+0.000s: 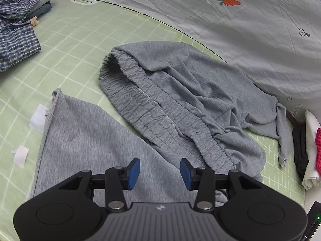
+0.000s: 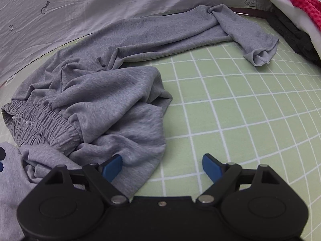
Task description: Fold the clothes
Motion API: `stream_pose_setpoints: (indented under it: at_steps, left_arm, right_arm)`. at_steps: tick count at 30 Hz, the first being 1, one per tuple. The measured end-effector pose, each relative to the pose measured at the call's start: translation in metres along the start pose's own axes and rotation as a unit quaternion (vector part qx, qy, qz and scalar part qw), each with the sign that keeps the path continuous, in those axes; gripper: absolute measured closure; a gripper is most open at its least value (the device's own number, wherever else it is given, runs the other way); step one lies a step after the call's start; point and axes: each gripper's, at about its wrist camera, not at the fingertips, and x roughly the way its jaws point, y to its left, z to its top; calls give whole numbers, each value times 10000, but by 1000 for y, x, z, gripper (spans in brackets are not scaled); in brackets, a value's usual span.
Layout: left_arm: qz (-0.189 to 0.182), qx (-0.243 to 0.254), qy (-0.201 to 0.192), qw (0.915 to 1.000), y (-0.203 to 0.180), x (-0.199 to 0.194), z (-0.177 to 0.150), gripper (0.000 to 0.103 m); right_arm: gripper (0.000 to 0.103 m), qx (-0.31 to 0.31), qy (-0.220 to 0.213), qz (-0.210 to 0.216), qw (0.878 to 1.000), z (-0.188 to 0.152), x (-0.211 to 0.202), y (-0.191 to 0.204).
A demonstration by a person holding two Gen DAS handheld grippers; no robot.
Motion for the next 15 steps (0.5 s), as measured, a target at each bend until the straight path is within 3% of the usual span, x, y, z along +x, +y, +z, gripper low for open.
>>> stream_pose_setpoints:
  at_steps: [6, 9, 11, 13, 14, 15]
  left_arm:
    - [90, 149, 173, 9997, 7, 31, 37, 42]
    - [218, 348, 243, 9989, 4, 45, 50, 41]
    - [396, 511, 285, 9975, 1, 54, 56, 40]
    - [480, 753, 198, 9958, -3, 57, 60, 32]
    - [601, 897, 174, 9940, -5, 59, 61, 32]
    - [726, 1043, 146, 9918, -6, 61, 62, 32]
  right_arm:
    - [15, -42, 81, -96, 9999, 1, 2, 18]
    - [18, -131, 60, -264, 9995, 2, 4, 27]
    - [27, -151, -19, -302, 9994, 3, 4, 31]
    - [51, -194, -118, -250, 9994, 5, 3, 34]
    - [58, -217, -169, -223, 9994, 6, 2, 36]
    - [72, -258, -182, -182, 9993, 7, 2, 37]
